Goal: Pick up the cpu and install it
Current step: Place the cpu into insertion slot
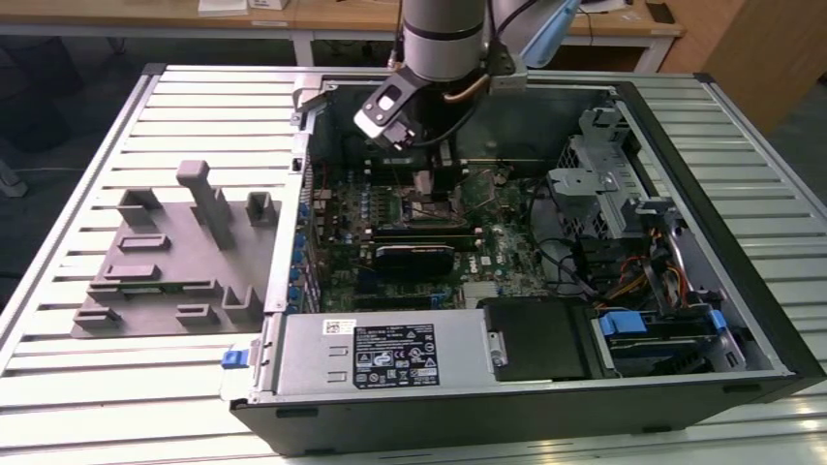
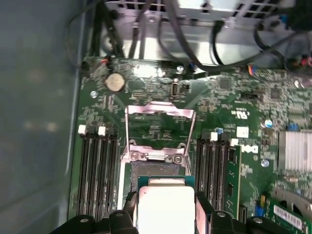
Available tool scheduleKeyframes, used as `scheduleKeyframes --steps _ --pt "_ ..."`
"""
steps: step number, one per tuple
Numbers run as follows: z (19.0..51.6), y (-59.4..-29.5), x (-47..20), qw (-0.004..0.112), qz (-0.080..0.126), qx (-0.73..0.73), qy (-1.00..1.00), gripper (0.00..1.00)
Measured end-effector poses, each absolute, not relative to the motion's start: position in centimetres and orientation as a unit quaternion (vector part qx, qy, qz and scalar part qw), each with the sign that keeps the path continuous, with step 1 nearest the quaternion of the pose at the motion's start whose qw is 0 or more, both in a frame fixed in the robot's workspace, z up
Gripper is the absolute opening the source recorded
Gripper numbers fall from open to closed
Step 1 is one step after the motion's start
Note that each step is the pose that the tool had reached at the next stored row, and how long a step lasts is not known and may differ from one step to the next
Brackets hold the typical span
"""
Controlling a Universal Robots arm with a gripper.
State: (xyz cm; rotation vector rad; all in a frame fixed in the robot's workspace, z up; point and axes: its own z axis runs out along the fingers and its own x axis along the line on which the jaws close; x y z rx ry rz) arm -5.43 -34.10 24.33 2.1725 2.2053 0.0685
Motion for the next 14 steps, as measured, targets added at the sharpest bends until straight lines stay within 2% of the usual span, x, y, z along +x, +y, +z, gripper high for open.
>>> scheduleKeyframes --steps 4,9,14 --pt "24.26 -34.08 -5.43 0.024 0.02 0.714 0.7 0.55" --pt "24.05 -34.05 -5.4 0.033 0.012 0.713 0.7 0.55" --pt "23.69 -34.05 -5.29 0.033 0.012 0.711 0.702 0.55"
